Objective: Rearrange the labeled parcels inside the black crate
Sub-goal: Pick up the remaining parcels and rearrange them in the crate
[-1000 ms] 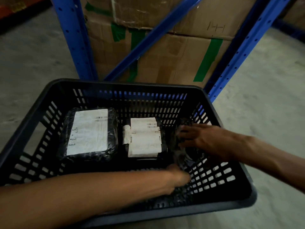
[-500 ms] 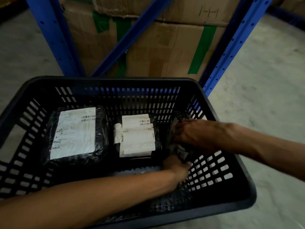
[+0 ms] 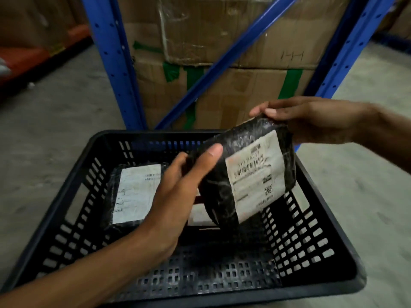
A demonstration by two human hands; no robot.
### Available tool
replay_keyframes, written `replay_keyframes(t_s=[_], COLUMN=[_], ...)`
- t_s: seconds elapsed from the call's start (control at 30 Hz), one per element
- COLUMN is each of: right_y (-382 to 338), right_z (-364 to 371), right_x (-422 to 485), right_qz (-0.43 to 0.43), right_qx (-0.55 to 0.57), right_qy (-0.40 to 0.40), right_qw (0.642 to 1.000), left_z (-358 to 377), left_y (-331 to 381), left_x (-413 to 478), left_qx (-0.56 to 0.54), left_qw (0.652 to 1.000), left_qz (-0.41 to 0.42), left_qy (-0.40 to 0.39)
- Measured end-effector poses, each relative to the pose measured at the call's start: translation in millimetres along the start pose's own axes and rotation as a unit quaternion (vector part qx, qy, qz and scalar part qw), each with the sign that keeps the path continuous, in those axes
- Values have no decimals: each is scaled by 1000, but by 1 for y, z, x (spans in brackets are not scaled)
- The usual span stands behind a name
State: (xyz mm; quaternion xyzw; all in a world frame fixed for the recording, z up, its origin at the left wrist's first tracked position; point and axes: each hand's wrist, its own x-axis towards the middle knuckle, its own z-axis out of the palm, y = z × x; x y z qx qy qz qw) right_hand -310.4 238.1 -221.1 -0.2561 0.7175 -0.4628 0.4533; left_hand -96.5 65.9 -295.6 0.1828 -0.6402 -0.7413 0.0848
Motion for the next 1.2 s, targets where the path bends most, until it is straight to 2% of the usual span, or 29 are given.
replay_keyframes(t_s=[0.1,0.17,0.27,0.47,0.57,0.7,0.83,0.93,1.03,1.13,1.2], right_y=[12,25,45,84,104,132,138,136,119,90,55], right_z=[11,21,44,78,84,95,95,94,98,97,96], right_x=[16,31,48,67,86,114,126,124,109,85,49], right_qz=[33,69,79,61,65,84,83,96,112,76,-32], right_qx=[85,101,95,210,218,154,117,86,-47,-133,-119], right_qy=[81,151,205,210,241,259,250,250,300,357,364], right_qw=[993,981,971,953,944,950,957,960,946,921,923], left_z=[-1,-1,0,-6,-9,-10,-3,1,-5,-12,-16], left_y=[-6,-17,-23,-50,-72,-102,-111,-106,-98,-73,-57], left_x=[11,24,45,80,93,111,116,117,106,81,43], left_qx=[22,35,47,136,177,207,274,305,323,353,386], left_qw=[995,991,984,975,965,955,934,928,928,927,920], left_qz=[76,81,70,-18,-75,-145,-143,-144,-140,-100,-59], left_qy=[54,100,158,174,176,156,180,155,119,74,29])
